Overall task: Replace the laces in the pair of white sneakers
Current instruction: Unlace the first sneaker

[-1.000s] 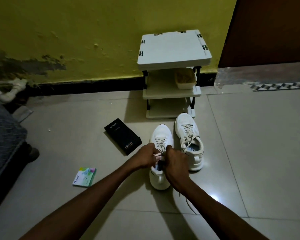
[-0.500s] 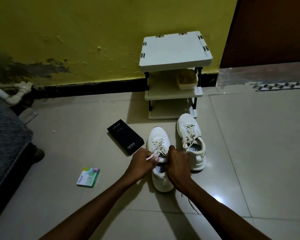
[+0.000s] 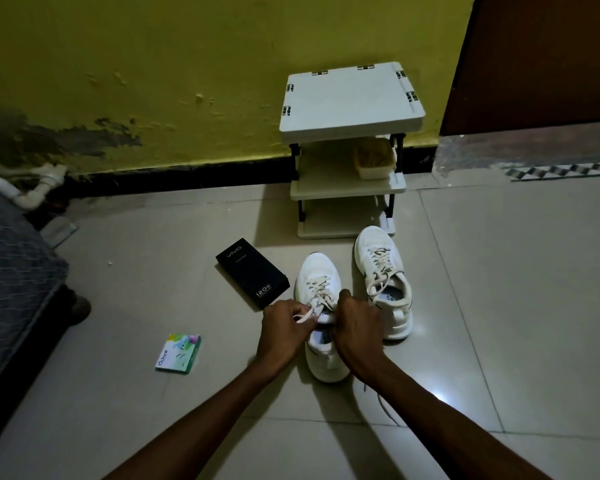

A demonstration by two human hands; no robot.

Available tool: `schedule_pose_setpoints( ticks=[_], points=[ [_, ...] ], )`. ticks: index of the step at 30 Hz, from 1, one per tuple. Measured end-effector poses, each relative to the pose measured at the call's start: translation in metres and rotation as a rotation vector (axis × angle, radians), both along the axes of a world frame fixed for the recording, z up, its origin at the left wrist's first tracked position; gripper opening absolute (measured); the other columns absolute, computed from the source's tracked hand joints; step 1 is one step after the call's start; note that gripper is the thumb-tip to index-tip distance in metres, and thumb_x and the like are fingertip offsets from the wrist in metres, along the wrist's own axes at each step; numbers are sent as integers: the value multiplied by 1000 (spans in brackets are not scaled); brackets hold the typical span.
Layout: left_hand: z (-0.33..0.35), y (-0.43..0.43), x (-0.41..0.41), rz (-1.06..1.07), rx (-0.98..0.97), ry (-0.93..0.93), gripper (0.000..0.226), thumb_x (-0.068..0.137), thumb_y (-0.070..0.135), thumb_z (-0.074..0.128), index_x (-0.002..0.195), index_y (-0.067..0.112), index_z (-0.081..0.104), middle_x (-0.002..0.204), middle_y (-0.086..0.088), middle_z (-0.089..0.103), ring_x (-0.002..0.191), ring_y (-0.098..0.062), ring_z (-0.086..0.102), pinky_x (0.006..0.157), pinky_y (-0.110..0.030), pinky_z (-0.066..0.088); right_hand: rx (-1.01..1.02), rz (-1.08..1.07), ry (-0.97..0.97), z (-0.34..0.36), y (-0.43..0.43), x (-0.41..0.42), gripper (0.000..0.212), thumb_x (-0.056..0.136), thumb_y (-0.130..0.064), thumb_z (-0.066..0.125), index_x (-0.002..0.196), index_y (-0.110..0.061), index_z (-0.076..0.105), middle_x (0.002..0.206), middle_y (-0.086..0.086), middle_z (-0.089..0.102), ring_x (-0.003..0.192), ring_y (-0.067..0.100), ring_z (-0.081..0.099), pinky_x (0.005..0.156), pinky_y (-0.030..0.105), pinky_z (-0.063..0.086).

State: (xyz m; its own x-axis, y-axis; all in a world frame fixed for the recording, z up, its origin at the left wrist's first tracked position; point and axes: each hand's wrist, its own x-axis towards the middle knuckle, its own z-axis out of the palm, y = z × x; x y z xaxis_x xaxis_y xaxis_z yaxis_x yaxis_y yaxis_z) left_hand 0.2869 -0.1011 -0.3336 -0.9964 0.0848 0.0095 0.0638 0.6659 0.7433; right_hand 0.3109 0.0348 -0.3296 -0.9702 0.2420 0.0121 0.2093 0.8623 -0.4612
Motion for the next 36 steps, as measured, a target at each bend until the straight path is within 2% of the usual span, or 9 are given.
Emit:
schedule_pose_setpoints(
  ticks=[3, 8, 10, 12, 15, 18, 27, 33, 36],
  points=[
    [1, 5, 2, -76, -130, 59, 18, 82, 24, 73, 73, 9, 71, 70, -1, 69, 67, -12, 63, 60, -28, 48, -3, 3, 5, -4, 0, -1, 13, 90, -17, 57, 102, -13, 56, 98, 7, 69, 87, 23, 65, 64, 26, 33],
    [2, 10, 12, -161, -181, 68, 28, 87, 19, 66, 64, 16, 51, 68, -7, 64, 61, -9, 50, 51, -11, 32, -17, 9, 16, -9, 0, -3, 17, 88, -18, 61, 103, -12, 56, 97, 7, 69, 86, 23, 65, 67, 28, 41],
    [2, 5, 5, -95, -71, -61, 28, 85, 25, 70, 65, 12, 55, 68, -3, 66, 63, -11, 57, 54, -13, 39, -14, 9, 26, -8, 0, -3, 17, 88, -20, 62, 102, -12, 57, 97, 7, 69, 86, 24, 65, 68, 29, 43],
    [11, -3, -8, 20, 182, -286, 28, 82, 23, 74, 62, 17, 56, 67, 0, 65, 67, -16, 61, 63, -29, 50, -9, 6, 31, -8, 0, -2, 17, 88, -20, 62, 102, -12, 56, 96, 7, 69, 86, 24, 65, 66, 29, 41],
    [28, -7, -21, 46, 444, -410, 34, 76, 11, 77, 59, 21, 49, 79, -16, 66, 83, -29, 66, 85, -49, 54, 10, -4, 41, -7, -1, -3, 16, 88, -18, 61, 102, -12, 56, 95, 7, 68, 85, 24, 65, 63, 27, 35],
    [34, 5, -14, -16, 531, -456, 27, 85, -8, 60, 66, 11, 54, 92, -20, 72, 85, -25, 70, 78, -37, 58, 43, -24, 44, -10, -4, -3, 16, 87, -19, 64, 100, -13, 56, 90, 6, 69, 79, 22, 65, 60, 27, 34],
    [8, 17, 1, 134, 556, -531, 8, 97, 0, 48, 97, 4, 54, 86, -15, 68, 59, -17, 67, 53, -23, 56, 1, -33, 93, -10, -5, 2, 20, 77, -15, 70, 88, -8, 55, 76, 11, 67, 70, 29, 64, 55, 28, 30],
    [38, 9, -33, 233, 719, -475, 6, 97, 11, 54, 91, 11, 52, 78, -7, 63, 59, -13, 59, 54, -25, 45, -135, 4, 126, -17, 6, 6, 14, 77, -12, 67, 81, -13, 54, 71, 5, 63, 68, 24, 60, 52, 27, 36],
    [39, 3, -49, 337, 324, -183, 29, 85, 17, 68, 108, 15, 49, 115, -9, 50, 95, -21, 56, 83, -35, 50, -265, -32, 227, -25, 13, 11, 19, 83, -22, 69, 73, -16, 53, 62, -1, 56, 59, 16, 54, 55, 34, 41]
  ],
)
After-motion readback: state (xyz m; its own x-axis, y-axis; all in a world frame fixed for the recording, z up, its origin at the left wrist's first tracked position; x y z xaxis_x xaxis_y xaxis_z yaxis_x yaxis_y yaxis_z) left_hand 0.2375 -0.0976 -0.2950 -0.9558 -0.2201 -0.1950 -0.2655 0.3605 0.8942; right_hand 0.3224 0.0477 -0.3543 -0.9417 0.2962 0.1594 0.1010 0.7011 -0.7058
